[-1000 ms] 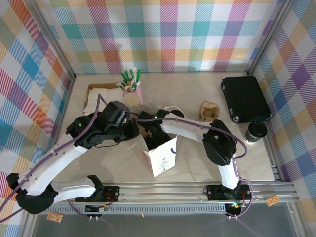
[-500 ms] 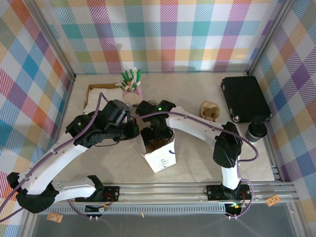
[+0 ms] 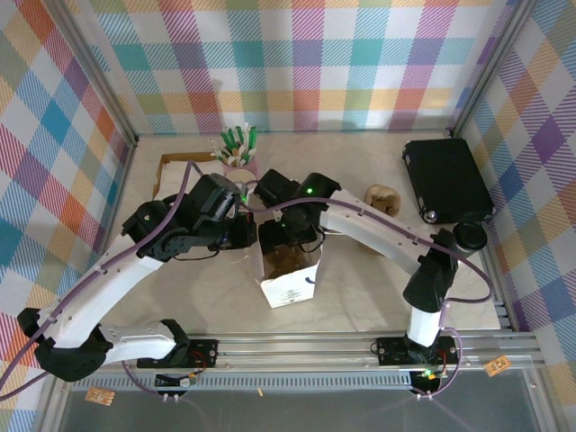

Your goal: Pack the takeout coffee

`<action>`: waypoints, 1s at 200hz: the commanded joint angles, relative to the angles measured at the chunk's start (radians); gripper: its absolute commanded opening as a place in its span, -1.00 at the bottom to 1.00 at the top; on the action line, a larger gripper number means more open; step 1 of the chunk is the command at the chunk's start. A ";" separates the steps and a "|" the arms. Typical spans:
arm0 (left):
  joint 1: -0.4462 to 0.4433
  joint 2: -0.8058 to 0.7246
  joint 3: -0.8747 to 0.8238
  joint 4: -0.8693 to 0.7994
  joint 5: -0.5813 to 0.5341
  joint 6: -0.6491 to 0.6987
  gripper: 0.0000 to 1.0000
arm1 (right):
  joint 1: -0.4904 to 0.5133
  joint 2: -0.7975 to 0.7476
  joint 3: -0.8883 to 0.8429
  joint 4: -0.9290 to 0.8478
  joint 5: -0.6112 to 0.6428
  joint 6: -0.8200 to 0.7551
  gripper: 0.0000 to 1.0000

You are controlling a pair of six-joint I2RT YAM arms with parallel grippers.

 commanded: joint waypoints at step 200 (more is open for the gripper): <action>0.000 0.084 0.222 -0.245 -0.001 0.233 -1.00 | -0.164 -0.621 -0.446 0.720 -0.101 -0.178 0.24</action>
